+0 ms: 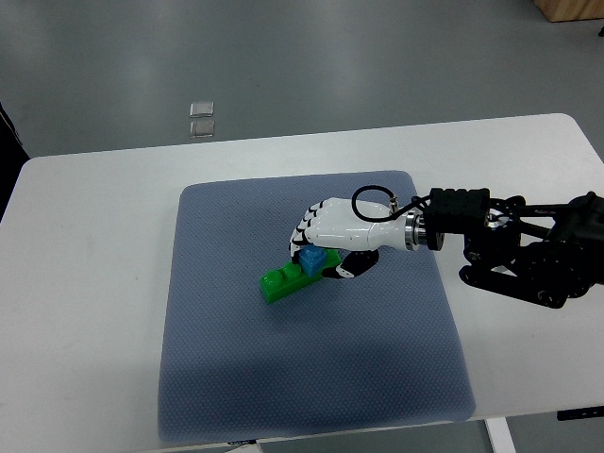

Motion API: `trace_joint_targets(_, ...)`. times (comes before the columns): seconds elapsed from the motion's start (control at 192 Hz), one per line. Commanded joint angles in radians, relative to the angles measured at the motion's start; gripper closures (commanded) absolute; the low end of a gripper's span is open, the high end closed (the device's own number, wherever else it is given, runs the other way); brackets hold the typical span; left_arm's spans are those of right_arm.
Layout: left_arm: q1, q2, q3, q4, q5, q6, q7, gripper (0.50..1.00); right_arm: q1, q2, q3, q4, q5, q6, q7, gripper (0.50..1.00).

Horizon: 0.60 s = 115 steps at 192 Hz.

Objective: Stack blue block on green block with right hand
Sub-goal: 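Lower the blue block onto the green block's studs and press, then open the right hand and lift it off the blue block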

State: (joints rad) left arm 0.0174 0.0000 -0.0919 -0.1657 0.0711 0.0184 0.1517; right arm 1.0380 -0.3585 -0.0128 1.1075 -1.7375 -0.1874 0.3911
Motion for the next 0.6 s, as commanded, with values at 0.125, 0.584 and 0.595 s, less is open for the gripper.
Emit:
trace_joint_targets(0.125, 0.001, 0.000, 0.000, 0.000, -0.001, 0.000, 0.000, 0.500, -0.004, 0.016, 0.007, 0.003, 0.006, -0.001, 0.002, 0.634)
trace_joint_targets(0.584, 0.001, 0.000, 0.000, 0.000, 0.001, 0.000, 0.000, 0.500, 0.014, 0.015, 0.017, 0.017, 0.042, 0.039, 0.002, 0.605)
trace_joint_targets(0.595, 0.001, 0.000, 0.000, 0.000, -0.001, 0.000, 0.000, 0.500, 0.014, 0.015, 0.017, 0.018, 0.047, 0.039, 0.002, 0.605)
